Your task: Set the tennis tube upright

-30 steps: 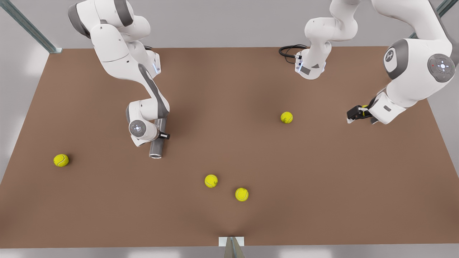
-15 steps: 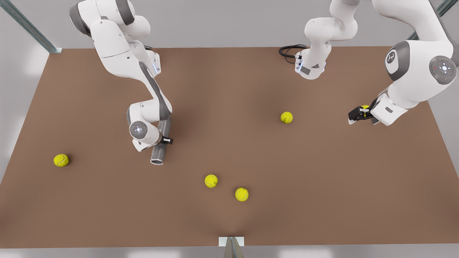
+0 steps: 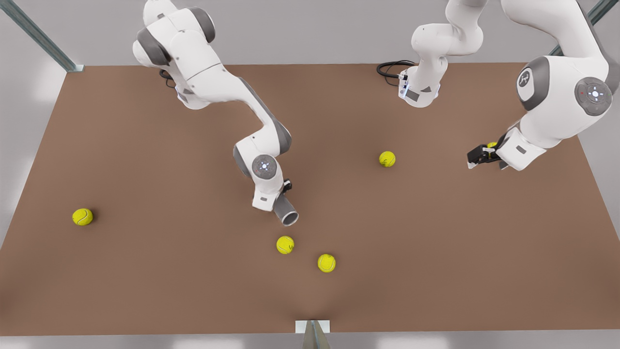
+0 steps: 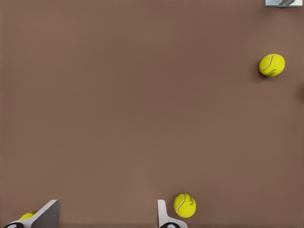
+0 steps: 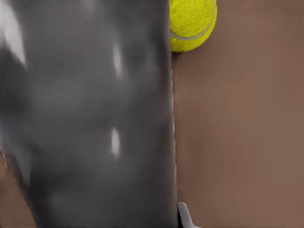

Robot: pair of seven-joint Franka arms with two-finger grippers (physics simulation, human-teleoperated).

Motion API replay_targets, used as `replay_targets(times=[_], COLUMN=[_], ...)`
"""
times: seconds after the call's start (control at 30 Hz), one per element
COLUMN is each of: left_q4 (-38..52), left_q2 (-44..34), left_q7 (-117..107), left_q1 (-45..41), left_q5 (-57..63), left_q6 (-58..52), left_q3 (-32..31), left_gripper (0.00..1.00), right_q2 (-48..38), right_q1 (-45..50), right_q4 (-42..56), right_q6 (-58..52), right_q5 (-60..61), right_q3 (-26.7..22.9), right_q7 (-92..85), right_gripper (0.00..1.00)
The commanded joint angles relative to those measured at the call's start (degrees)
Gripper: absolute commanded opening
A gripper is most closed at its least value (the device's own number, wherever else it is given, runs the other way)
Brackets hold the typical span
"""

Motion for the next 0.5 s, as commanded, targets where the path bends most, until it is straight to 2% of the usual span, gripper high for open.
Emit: replay_targets(times=[0.0,0.23,0.47], left_q4=[0.03,0.03,0.03], left_q2=[0.03,0.12,0.39], left_q7=[-0.06,-0.06,-0.06], left_q1=[0.24,0.24,0.24], left_q5=[0.04,0.04,0.04], left_q6=[0.08,0.08,0.52], left_q3=[-0.02,-0.02,-0.02], left_gripper=[1.00,1.00,1.00], right_q2=[1.89,4.44,6.72], right_q1=[2.42,10.24,11.91], right_q4=[1.43,2.75,2.84], right_q6=[5.75,7.25,7.25], right_q5=[-5.85,-12.27,-12.44], right_q3=[0.00,0.00,0.00], right_q7=[-41.75,-46.77,-47.38], right_gripper=[0.66,0.66,0.66])
